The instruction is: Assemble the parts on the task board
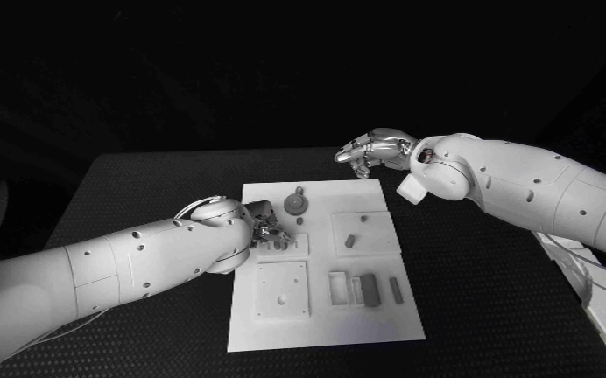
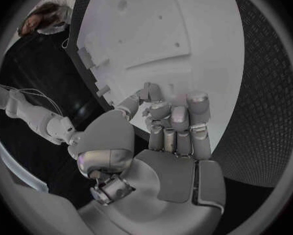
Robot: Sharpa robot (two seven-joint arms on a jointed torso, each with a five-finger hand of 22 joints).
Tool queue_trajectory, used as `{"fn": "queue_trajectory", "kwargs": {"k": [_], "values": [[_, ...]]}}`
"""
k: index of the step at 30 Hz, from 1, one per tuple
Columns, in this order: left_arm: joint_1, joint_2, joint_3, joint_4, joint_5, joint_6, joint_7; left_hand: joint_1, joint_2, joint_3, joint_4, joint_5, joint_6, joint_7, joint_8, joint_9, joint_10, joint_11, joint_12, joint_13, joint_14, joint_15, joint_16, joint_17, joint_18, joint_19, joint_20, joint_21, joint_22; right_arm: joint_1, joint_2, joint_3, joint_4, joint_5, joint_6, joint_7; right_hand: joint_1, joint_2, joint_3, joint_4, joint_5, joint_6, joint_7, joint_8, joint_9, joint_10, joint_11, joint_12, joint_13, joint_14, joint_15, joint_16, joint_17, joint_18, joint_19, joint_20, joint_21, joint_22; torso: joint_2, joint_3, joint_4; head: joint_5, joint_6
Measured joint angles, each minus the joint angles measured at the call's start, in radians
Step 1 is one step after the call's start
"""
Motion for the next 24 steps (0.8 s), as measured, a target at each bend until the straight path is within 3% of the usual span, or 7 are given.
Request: {"fn": "queue_trajectory", "kwargs": {"k": [10,24], "values": [[0.0,-0.009,0.001,0.011,0.003,0.001,0.002,0.0,0.0,0.0,0.0,0.019,0.0,0.0,-0.002,-0.001,0.0,0.0,0.0,-0.001,-0.001,-0.001,0.0,0.0,0.0,0.002,0.001,0.0,0.0,0.0,0.0,0.0,0.0,0.0,0.0,0.0,0.0,0.0,0.0,0.0,0.0,-0.002,0.002,0.0,0.0,0.0,0.0,0.0,0.0,-0.002,-0.002,0.0,0.0,0.0,0.0,0.0,0.0,0.0,0.0,-0.0002,0.0,-0.002,-0.001],[-0.001,-0.021,0.001,0.04,0.017,0.013,0.022,0.001,-0.001,-0.004,-0.004,0.02,-0.002,0.002,-0.006,-0.001,-0.003,0.004,0.0,-0.001,-0.001,-0.001,0.0,0.0,0.0,0.005,-0.002,0.0,0.001,0.0,-0.002,0.0,0.001,0.0,0.001,0.0,0.0,0.0,0.0,0.0,0.0,-0.002,0.002,0.0,0.0,0.0,0.0,0.0,-0.001,-0.002,-0.002,0.0,-0.001,0.0,0.0,0.0,0.0,0.0,0.0,0.0006,0.0006,-0.001,-0.001]]}}
